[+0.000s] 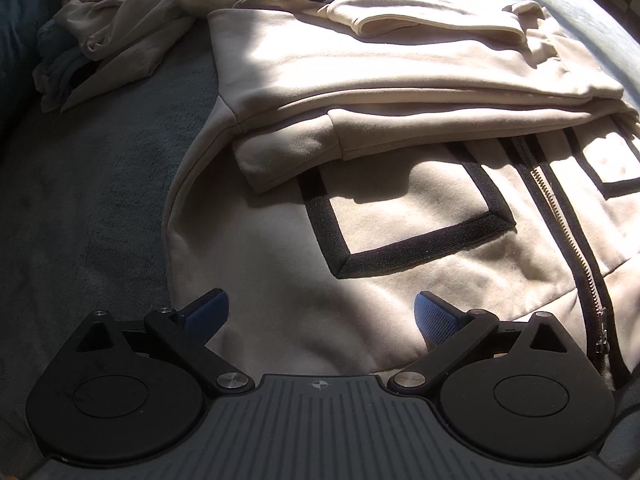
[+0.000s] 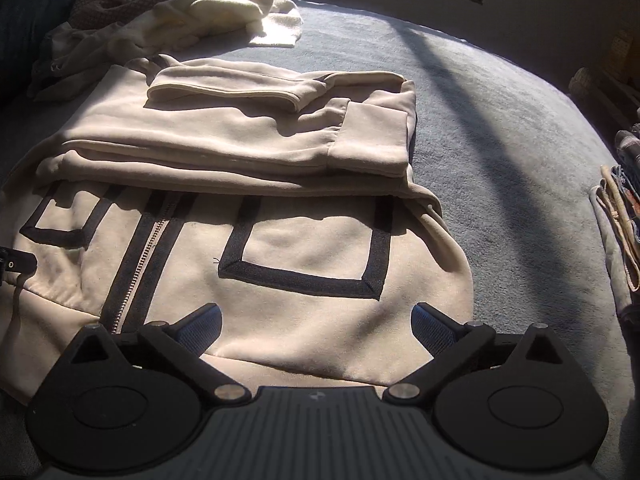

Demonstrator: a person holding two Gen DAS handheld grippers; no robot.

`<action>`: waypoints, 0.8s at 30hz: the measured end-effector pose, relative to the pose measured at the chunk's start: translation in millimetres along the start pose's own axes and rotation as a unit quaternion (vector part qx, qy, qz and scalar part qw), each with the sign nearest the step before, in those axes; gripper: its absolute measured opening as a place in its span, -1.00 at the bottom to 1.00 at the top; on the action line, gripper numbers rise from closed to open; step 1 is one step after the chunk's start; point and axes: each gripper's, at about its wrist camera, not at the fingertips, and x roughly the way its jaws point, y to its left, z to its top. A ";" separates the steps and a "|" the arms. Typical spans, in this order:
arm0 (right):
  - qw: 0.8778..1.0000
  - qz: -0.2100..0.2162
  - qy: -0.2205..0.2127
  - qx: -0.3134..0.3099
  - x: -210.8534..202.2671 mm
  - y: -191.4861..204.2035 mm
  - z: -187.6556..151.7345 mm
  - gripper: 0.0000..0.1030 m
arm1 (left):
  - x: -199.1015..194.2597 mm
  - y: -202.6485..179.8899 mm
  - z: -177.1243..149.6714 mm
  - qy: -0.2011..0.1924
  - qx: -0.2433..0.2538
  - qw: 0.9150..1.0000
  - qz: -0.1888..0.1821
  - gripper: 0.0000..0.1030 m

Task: Fold clothes

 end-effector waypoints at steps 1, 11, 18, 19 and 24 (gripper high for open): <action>1.000 -0.005 -0.008 0.004 -0.7 -3.9 -1.5 1.00 | 0.3 -1.1 -0.5 -0.001 0.002 1.000 0.004 0.96; 0.996 -0.044 -0.034 0.066 6.1 -51.0 -12.0 1.00 | 4.4 0.6 -2.0 0.002 0.000 1.000 0.013 1.00; 0.989 -0.074 -0.039 0.126 11.2 -83.3 -21.5 1.00 | 5.1 0.9 -2.4 0.002 -0.001 1.000 0.013 1.00; 0.988 -0.080 -0.042 0.125 10.9 -85.6 -22.8 1.00 | 5.3 0.8 -2.5 0.002 -0.001 1.000 0.013 1.00; 0.987 -0.097 -0.037 0.125 12.2 -92.5 -24.7 1.00 | 6.8 1.6 -2.5 0.004 -0.004 1.000 0.010 1.00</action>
